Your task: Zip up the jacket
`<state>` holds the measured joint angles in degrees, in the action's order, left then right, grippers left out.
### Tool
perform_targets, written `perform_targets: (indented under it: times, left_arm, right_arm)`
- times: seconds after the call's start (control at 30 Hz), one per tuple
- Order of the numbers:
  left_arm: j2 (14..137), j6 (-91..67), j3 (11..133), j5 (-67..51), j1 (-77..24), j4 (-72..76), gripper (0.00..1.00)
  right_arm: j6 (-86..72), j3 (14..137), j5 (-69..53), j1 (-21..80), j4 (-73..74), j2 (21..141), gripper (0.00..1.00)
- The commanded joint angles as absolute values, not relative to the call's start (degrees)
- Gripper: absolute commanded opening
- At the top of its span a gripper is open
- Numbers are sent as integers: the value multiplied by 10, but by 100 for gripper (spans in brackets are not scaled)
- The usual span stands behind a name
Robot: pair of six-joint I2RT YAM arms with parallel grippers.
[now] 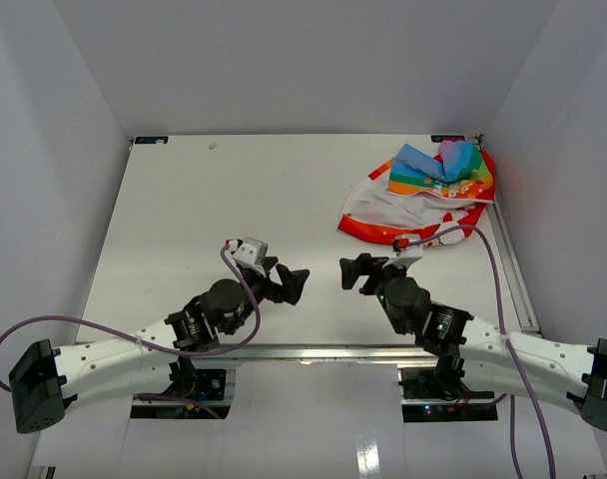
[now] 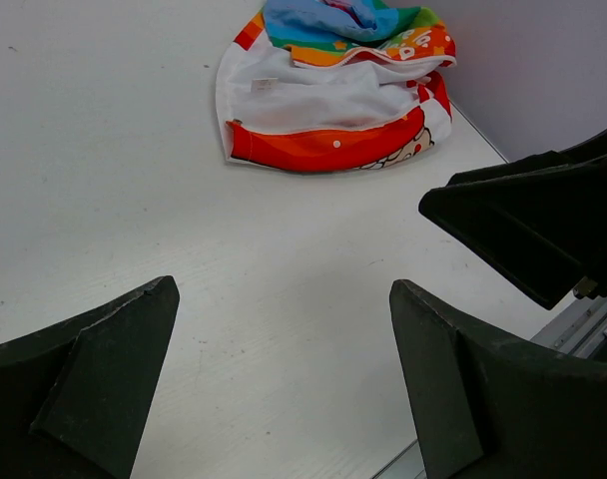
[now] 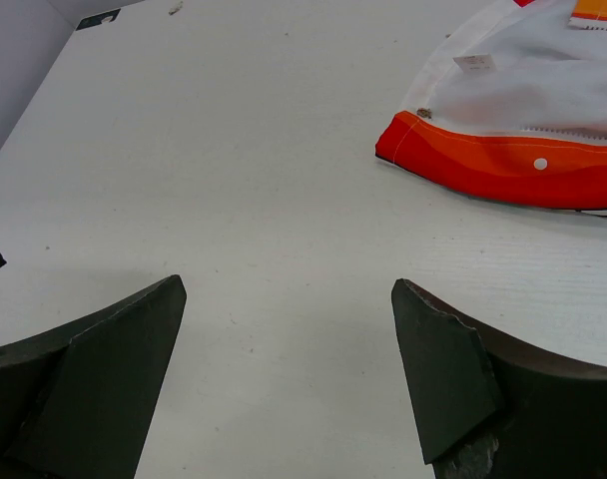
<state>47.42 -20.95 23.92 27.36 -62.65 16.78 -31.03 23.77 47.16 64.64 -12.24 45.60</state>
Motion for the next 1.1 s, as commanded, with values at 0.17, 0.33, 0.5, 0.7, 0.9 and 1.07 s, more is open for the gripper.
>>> perform_targets:
  times: [0.17,0.33,0.5,0.7,0.9,1.07]
  left_arm:
    - [477,-205,237,262,-628,179,98]
    - [459,-207,229,266,-628,181,98]
    - [427,-227,217,332,-628,165,98]
    - [418,-228,216,349,-628,161,98]
    - [448,-239,230,345,-629,151,98]
    - [448,-241,232,342,-629,147,98]
  right_arm:
    - [-292,250,509,648,-143,462,90]
    - [-240,324,524,625,-143,530,92]
    - [-230,422,463,481,-99,605,99]
    - [-252,480,437,306,-98,718,100]
    - [-339,539,402,171,-74,841,100]
    - [-424,605,396,113,-3,942,99]
